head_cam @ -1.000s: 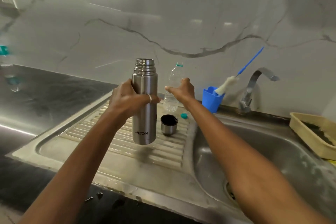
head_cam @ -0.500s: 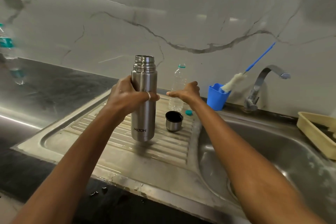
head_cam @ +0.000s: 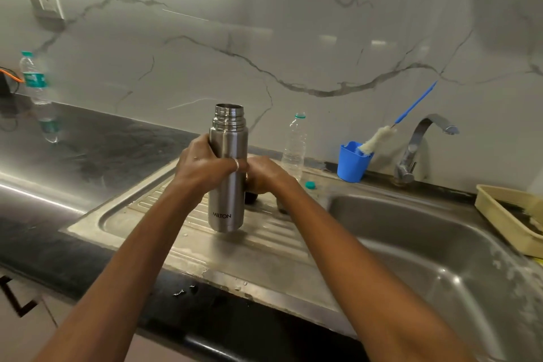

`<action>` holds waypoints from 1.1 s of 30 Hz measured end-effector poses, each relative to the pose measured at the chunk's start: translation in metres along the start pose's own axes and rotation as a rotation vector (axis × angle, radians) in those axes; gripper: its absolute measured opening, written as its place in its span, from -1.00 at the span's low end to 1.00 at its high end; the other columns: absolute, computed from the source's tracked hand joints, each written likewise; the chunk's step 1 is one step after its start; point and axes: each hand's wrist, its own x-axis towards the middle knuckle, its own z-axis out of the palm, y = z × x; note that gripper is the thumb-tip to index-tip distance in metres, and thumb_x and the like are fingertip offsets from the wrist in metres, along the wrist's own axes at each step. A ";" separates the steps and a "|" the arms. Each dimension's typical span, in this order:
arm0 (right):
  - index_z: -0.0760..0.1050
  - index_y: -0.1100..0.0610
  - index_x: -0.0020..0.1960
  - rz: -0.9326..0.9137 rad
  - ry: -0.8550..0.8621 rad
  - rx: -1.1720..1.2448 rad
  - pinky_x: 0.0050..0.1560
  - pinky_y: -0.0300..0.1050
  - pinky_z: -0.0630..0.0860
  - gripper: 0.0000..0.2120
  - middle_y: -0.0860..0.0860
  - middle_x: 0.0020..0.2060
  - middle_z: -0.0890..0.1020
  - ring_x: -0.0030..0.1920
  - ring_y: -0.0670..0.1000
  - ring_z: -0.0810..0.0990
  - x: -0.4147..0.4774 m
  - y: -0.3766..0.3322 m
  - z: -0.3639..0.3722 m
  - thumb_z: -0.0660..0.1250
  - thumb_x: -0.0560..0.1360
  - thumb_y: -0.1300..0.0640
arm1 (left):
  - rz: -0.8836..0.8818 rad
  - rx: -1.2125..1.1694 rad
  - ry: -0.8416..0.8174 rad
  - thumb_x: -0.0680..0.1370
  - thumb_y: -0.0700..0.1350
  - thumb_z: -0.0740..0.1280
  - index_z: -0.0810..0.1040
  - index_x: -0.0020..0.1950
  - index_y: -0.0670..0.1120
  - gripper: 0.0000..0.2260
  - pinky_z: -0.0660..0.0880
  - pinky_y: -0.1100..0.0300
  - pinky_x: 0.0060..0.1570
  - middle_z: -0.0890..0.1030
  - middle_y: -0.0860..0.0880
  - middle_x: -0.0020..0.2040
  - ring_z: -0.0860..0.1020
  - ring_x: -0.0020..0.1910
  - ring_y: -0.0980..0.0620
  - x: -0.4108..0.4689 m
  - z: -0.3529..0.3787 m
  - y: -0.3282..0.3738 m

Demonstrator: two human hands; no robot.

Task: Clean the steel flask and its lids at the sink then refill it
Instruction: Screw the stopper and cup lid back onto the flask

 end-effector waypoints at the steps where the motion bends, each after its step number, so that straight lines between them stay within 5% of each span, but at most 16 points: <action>1: 0.48 0.01 0.35 0.018 -0.037 -0.017 0.14 0.09 0.58 -0.61 0.08 0.12 0.61 0.07 0.13 0.58 0.003 0.000 0.006 0.41 0.54 0.13 | -0.002 0.000 0.005 0.16 0.02 0.58 0.62 0.04 0.03 -0.52 0.63 -0.05 0.01 0.68 -0.01 -0.06 0.66 -0.02 -0.05 0.000 -0.001 -0.001; 5: 0.53 0.10 0.18 0.013 -0.075 -0.096 -0.10 -0.02 0.53 -0.78 0.09 -0.02 0.58 -0.10 0.08 0.51 0.004 0.002 0.021 0.38 0.53 0.17 | -0.020 -0.021 -0.001 0.21 -0.05 0.65 0.62 0.06 0.03 -0.54 0.60 0.04 -0.04 0.69 -0.01 -0.05 0.66 -0.02 -0.03 0.002 -0.004 -0.008; 8: 0.54 0.16 0.04 0.042 0.001 -0.010 -0.08 0.03 0.59 -0.85 0.11 -0.07 0.59 -0.10 0.11 0.57 -0.001 0.004 0.023 0.43 0.49 0.26 | -0.017 -0.033 -0.003 0.15 0.01 0.62 0.62 0.05 0.03 -0.50 0.63 0.00 -0.02 0.70 -0.02 -0.05 0.67 -0.02 -0.05 0.002 -0.003 -0.007; 17: 0.49 0.16 0.36 0.105 0.312 0.392 0.16 -0.05 0.55 -0.40 0.07 0.19 0.60 0.16 0.05 0.57 -0.061 0.039 -0.058 0.58 0.40 0.03 | 0.044 -0.053 -0.089 0.28 -0.07 0.62 0.61 0.16 -0.02 -0.52 0.57 0.04 -0.02 0.66 -0.04 0.00 0.62 0.03 -0.06 -0.020 0.026 0.033; 25: 0.59 0.08 0.23 0.248 0.509 0.620 0.15 0.03 0.62 -0.56 0.02 0.13 0.65 0.15 0.06 0.62 -0.148 0.114 -0.105 0.56 0.42 -0.04 | 0.049 -0.043 -0.162 0.03 0.22 0.57 0.57 0.16 0.10 -0.28 0.63 -0.08 0.07 0.66 0.04 0.00 0.64 0.00 0.00 -0.050 0.110 0.062; 33: 0.45 0.11 0.14 0.368 0.669 0.885 0.03 -0.02 0.66 -0.61 0.06 0.01 0.65 -0.08 -0.01 0.70 -0.194 0.165 -0.119 0.52 0.41 0.07 | 0.029 -0.086 -0.230 0.25 0.00 0.64 0.51 0.19 0.04 -0.43 0.60 -0.08 0.09 0.63 0.05 0.00 0.61 -0.02 0.03 -0.068 0.207 0.048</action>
